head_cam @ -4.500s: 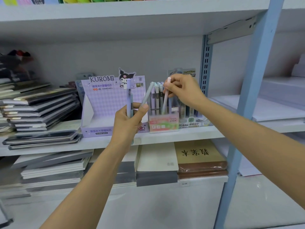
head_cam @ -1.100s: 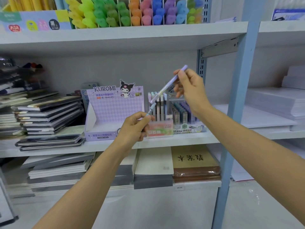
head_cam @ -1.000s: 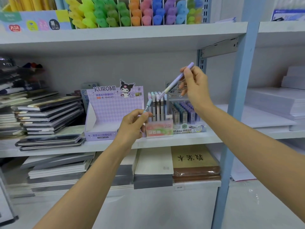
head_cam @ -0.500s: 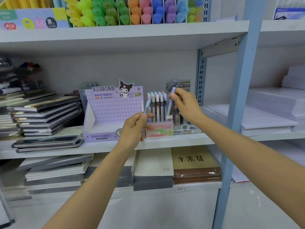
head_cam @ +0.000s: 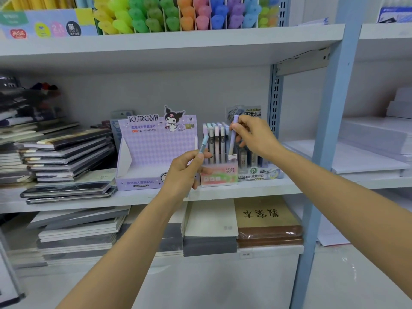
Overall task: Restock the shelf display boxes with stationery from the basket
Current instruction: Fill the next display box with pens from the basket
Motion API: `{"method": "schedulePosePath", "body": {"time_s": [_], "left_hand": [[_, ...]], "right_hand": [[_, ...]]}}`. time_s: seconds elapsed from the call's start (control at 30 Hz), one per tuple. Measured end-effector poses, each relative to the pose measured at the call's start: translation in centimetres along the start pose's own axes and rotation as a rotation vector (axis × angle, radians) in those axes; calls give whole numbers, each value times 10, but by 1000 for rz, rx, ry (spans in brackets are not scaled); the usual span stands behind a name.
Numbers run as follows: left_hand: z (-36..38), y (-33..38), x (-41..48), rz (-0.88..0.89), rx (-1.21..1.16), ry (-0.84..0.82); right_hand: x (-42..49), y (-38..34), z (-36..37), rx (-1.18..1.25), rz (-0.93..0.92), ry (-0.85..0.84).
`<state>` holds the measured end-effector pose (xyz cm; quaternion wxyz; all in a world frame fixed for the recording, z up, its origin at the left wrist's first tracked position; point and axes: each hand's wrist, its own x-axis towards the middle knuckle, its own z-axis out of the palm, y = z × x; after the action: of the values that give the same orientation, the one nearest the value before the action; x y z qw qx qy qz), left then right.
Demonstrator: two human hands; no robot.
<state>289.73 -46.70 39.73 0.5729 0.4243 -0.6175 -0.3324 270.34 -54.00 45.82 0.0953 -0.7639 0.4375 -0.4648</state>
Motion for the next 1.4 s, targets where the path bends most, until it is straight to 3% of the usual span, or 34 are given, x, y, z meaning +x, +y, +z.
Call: {"method": "schedulePosePath", "body": {"time_s": [0.27, 0.5, 0.7, 0.87, 1.0, 1.07, 1.17, 1.27, 1.4], "left_hand": [[1, 2, -1, -6, -5, -1], [1, 2, -1, -16, 2, -2], [1, 5, 0, -18, 8, -2], [1, 8, -2, -6, 27, -2], [5, 11, -4, 45, 26, 31], [10, 15, -5, 82, 27, 26], [20, 23, -7, 155, 26, -25], [24, 23, -5, 213, 170, 23], [16, 11, -2, 329, 657, 59]], "right_hand": [[0, 1, 10, -7, -80, 110], [-3, 8, 6, -42, -70, 5], [0, 9, 19, -62, -116, 134], [-1, 14, 21, -165, -52, 110], [-11, -7, 9, 132, -79, 169], [-20, -22, 6, 332, -56, 59], [-33, -37, 10, 424, -70, -134], [-34, -43, 5, 499, -93, -87], [-21, -32, -16, 568, -22, 201]]}}
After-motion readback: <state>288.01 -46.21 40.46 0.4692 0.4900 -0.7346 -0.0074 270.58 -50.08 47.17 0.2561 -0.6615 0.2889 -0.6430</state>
